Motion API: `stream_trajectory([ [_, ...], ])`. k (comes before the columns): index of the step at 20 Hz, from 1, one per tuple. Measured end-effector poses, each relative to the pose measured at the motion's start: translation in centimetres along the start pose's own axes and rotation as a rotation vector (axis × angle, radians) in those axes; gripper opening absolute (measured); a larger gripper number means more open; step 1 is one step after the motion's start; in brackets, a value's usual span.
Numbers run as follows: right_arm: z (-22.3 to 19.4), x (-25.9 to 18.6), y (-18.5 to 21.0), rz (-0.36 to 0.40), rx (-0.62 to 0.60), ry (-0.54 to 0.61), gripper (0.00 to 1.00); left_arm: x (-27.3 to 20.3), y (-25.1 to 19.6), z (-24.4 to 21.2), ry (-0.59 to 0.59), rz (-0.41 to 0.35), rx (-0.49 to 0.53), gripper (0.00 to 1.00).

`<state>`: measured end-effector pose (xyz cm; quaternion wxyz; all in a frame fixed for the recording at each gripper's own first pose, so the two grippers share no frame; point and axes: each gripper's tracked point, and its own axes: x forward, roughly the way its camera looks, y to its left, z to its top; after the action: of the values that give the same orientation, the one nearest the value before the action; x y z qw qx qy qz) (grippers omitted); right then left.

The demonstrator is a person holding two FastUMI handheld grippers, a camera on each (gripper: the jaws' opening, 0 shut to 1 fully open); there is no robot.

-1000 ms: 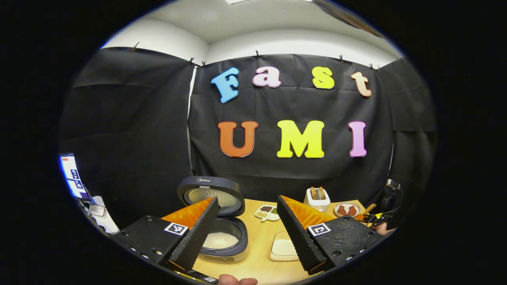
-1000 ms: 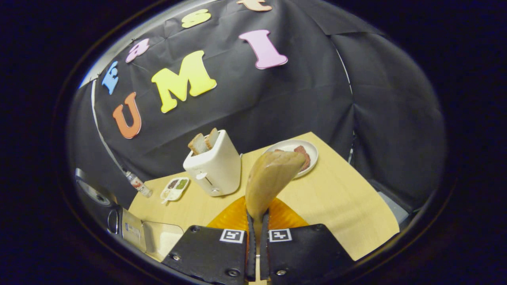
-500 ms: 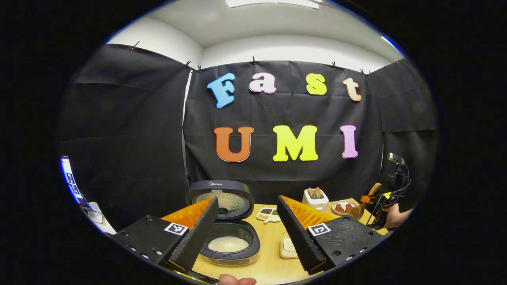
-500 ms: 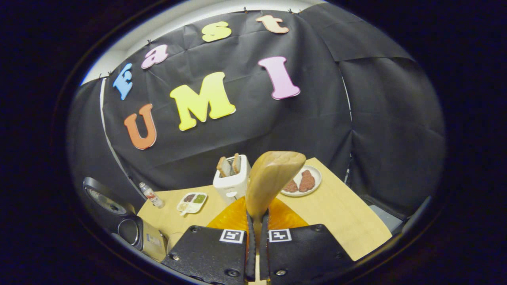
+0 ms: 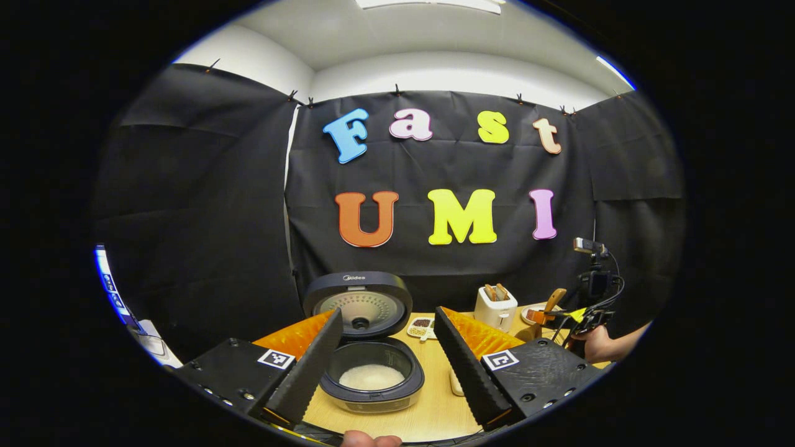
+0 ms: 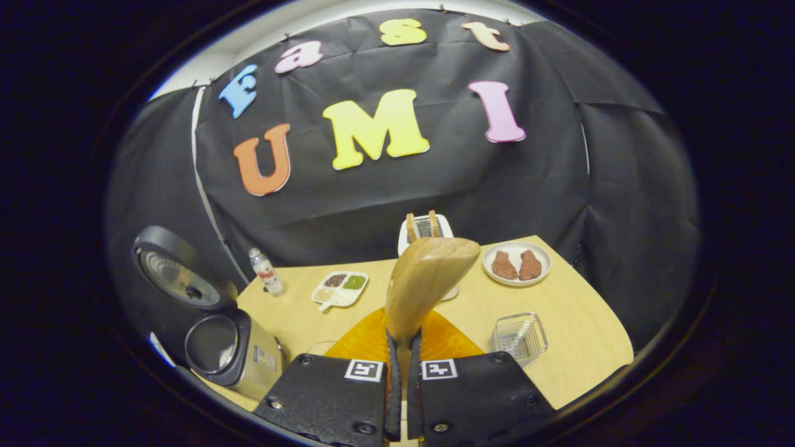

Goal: Close the left gripper, press the button to open the rice cooker; take a wooden spoon from the chopstick holder with the right hand, scoop a spoonful of rice and pour it into the rice cooker, then put the wooden spoon back into the chopstick holder.

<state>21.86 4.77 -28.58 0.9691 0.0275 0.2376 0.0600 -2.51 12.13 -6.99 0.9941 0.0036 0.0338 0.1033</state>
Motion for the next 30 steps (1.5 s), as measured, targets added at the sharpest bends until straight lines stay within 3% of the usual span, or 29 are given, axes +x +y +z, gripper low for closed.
stream_trajectory([
  [11, -7.4, 4.3, 1.4, -0.100, -0.420, 0.012, 0.09, 0.0, 2.9, -2.2, 0.053, 0.024, -0.006, 0.94],
  [15, -9.9, 4.9, 2.3, -0.101, -0.446, 0.051, 0.09, 0.2, 3.6, -2.7, 0.069, 0.025, -0.018, 0.95],
  [19, -11.5, 4.8, 4.9, -0.048, -0.346, 0.100, 0.09, 0.5, 4.0, -3.5, 0.081, 0.037, -0.025, 0.94],
  [22, -12.4, 4.5, 7.8, 0.039, -0.203, 0.149, 0.09, 0.3, 4.0, -3.8, 0.089, 0.034, -0.019, 0.95],
  [25, -12.6, 4.7, 9.0, 0.072, -0.073, 0.191, 0.09, 0.5, 4.1, -4.1, 0.090, 0.037, -0.019, 0.95],
  [30, -12.1, 4.3, 9.6, 0.120, 0.271, 0.258, 0.09, 0.0, 4.5, -4.2, 0.097, 0.044, -0.015, 0.94],
])
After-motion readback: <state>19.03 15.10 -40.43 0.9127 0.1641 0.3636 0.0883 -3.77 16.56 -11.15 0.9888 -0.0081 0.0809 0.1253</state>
